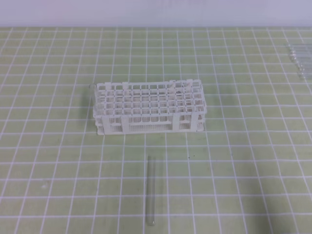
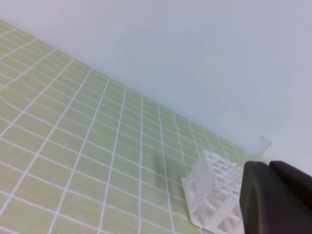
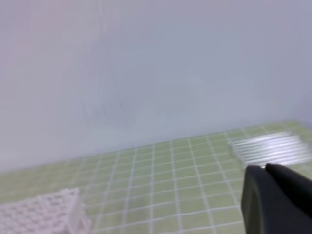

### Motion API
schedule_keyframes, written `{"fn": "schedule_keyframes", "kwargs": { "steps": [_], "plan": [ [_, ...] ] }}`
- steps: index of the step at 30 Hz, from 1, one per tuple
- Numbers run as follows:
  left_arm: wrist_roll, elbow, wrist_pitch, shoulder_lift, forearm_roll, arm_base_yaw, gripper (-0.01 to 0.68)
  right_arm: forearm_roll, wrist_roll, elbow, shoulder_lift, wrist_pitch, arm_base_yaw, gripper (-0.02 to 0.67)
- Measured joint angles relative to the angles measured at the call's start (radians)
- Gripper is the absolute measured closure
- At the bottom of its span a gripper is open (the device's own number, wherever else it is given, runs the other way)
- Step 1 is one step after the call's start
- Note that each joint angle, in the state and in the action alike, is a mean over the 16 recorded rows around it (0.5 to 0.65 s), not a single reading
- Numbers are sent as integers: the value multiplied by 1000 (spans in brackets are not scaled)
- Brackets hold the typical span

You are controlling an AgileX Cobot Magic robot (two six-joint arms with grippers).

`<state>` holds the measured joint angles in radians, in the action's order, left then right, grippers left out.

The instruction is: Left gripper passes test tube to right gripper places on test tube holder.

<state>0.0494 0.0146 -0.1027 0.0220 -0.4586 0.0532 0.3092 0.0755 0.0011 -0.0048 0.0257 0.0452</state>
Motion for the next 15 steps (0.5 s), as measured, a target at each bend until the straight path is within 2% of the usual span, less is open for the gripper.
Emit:
{"fn": "schedule_keyframes", "kwargs": {
  "steps": [9,15],
  "plan": [
    [10,2,34,3,-81,0,675,179,13,0,0,-18,0,665],
    [12,-25,9,-26,-88,0,674,227,18,-21,6,16,0,665]
  ]
}}
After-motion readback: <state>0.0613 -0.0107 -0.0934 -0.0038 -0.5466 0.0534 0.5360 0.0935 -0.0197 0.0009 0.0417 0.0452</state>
